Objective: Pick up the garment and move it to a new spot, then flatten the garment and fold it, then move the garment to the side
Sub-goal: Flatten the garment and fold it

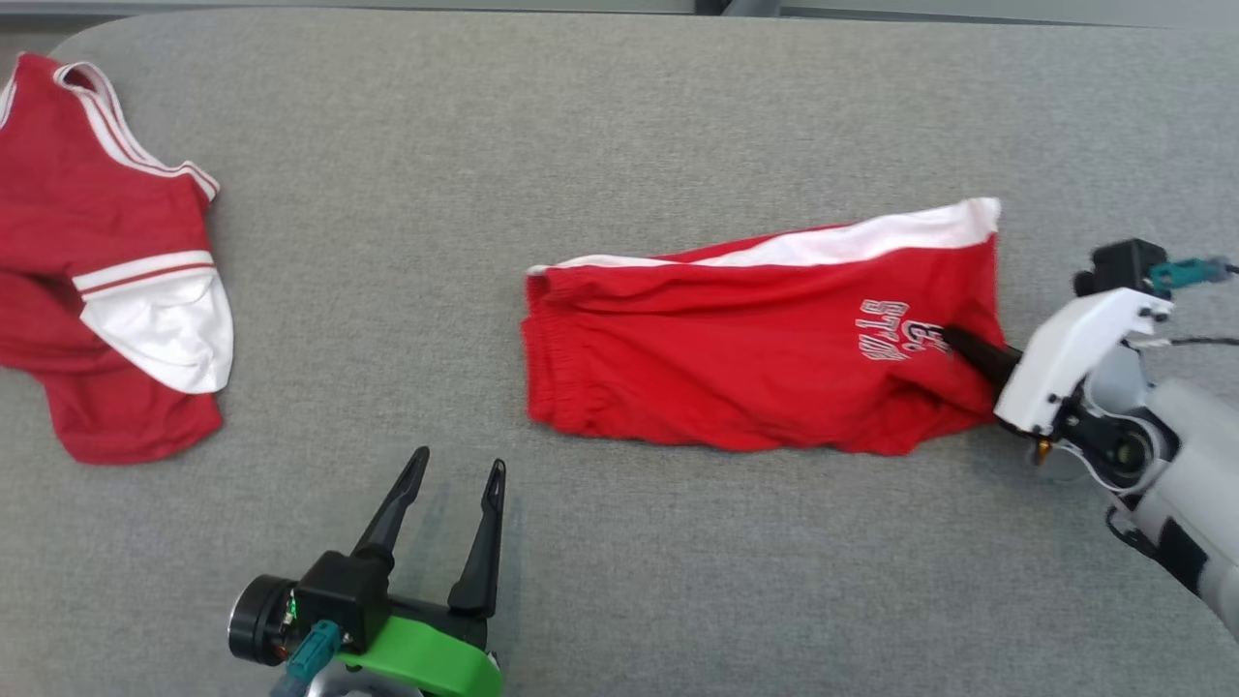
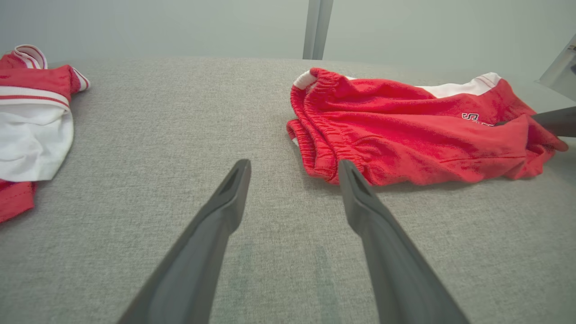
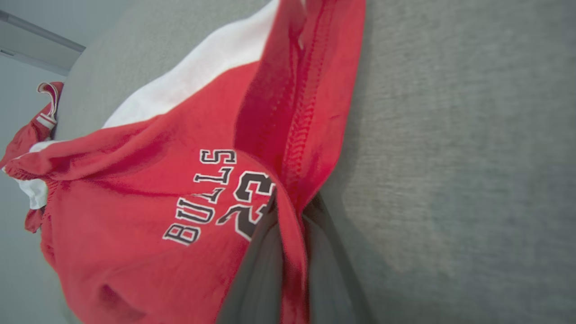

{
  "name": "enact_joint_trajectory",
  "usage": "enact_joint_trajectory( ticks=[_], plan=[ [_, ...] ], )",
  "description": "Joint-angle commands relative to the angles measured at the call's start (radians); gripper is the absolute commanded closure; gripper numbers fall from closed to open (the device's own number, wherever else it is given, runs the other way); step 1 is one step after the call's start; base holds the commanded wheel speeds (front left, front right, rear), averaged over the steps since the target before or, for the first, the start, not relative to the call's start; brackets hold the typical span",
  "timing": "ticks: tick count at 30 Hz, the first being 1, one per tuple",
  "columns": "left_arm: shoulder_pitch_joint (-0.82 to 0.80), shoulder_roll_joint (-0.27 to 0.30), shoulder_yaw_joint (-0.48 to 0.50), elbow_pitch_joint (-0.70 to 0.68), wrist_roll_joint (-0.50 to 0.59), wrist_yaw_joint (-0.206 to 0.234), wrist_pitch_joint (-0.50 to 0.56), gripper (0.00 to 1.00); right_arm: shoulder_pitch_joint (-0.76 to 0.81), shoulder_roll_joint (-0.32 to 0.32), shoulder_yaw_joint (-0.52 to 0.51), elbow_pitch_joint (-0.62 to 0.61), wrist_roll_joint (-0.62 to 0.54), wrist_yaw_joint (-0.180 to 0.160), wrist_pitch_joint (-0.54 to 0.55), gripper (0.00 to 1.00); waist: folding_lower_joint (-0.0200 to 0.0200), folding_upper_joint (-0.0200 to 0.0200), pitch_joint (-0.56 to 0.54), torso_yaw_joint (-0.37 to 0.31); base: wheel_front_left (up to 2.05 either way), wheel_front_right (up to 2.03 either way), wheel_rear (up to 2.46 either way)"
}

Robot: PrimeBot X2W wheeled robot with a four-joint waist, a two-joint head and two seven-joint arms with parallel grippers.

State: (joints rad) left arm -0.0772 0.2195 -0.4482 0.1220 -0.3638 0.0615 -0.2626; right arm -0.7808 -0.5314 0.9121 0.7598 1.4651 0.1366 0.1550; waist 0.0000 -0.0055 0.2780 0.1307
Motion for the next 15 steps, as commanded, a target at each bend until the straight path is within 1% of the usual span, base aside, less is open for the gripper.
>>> enact_joint_trajectory(
  ticks=[1, 4, 8, 12, 15],
  plan=[
    [0.021, -0.006, 0.014, 0.003, 0.017, -0.013, -0.003, 0.0, 0.06, -0.034, -0.003, 0.034, 0.015, -0.011, 0.0, 1.0, 0.0, 0.0055, -0.049, -0.068, 0.0, 0.0, 0.0],
    [0.05, -0.025, 0.046, 0.019, 0.041, -0.036, -0.003, 0.0, 0.114, -0.073, -0.036, 0.102, 0.051, -0.014, -0.02, 1.0, 0.0, 0.0055, -0.054, -0.092, 0.0, 0.0, 0.0],
    [0.08, -0.052, 0.073, 0.038, 0.072, -0.071, -0.003, 0.0, 0.145, -0.125, -0.063, 0.2, 0.062, -0.014, -0.063, 1.0, 0.0, 0.0055, -0.059, -0.101, 0.0, 0.0, 0.0],
    [0.102, -0.079, 0.096, 0.054, 0.097, -0.096, -0.003, 0.0, 0.098, -0.169, -0.074, 0.26, 0.031, -0.007, -0.113, 1.0, 0.0, 0.0055, -0.061, -0.103, 0.0, 0.0, 0.0],
    [0.117, -0.099, 0.108, 0.064, 0.111, -0.113, -0.003, 0.0, 0.052, -0.189, -0.054, 0.243, -0.019, -0.006, -0.146, 1.0, 0.0, 0.0055, -0.066, -0.1, 0.0, 0.0, 0.0]
  ],
)
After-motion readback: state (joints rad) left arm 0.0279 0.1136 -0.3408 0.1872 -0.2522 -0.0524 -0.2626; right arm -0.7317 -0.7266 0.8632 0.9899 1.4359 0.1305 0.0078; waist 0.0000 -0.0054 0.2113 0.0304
